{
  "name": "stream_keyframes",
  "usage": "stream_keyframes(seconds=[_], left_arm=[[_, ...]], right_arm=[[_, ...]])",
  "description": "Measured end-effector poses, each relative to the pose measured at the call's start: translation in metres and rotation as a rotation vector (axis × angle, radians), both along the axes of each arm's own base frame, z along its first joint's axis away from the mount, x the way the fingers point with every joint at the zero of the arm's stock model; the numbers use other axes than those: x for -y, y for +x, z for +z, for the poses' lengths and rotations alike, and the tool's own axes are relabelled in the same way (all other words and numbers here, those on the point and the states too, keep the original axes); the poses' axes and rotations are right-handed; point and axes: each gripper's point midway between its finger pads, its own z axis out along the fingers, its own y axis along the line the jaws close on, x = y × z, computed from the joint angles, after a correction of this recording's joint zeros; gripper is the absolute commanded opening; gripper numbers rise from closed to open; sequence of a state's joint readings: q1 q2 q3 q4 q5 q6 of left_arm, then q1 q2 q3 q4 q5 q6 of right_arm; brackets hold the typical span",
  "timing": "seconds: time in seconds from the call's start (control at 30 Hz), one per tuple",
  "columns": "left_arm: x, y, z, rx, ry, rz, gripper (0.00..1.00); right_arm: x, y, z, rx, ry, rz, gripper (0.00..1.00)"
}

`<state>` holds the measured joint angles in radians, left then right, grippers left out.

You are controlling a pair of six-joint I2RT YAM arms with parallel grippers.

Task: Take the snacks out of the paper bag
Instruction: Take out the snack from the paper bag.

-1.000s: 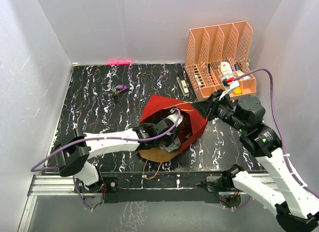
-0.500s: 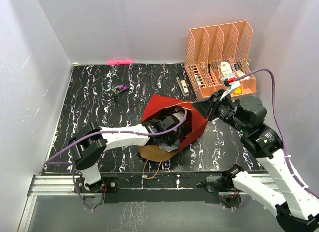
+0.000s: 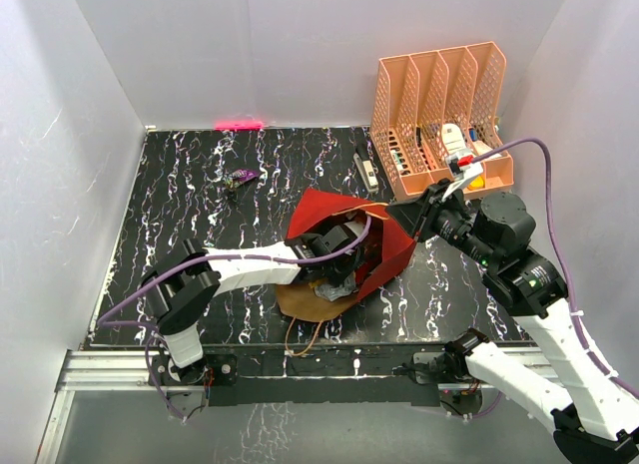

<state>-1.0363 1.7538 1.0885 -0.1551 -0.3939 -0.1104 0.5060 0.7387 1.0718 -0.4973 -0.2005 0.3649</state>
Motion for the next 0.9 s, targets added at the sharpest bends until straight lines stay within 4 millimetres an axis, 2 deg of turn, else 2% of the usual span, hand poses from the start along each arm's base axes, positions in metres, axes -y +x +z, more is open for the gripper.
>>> stream_keyframes(seconds=[0.27,0.47,0.57,0.77,0.9], left_arm=[[-0.003,-0.007,-0.002,-0.039,-0.015,0.027,0.49],[-0.007,-0.011,0.004,-0.046,-0.024,0.043,0.36],[-0.009,-0.012,0.008,-0.047,-0.030,0.049,0.26],[-0.013,-0.014,0.012,-0.054,-0.034,0.063,0.16],[-0.015,-0.017,0.016,-0.065,-0.043,0.070,0.14]], right_arm=[[0.000,0.000,0.000,0.000,0.000,0.000,0.12],[0.000,0.000,0.000,0.000,0.000,0.000,0.12],[0.000,0.000,0.000,0.000,0.000,0.000,0.12],[0.000,0.000,0.000,0.000,0.000,0.000,0.12],[0.000,0.000,0.000,0.000,0.000,0.000,0.12]])
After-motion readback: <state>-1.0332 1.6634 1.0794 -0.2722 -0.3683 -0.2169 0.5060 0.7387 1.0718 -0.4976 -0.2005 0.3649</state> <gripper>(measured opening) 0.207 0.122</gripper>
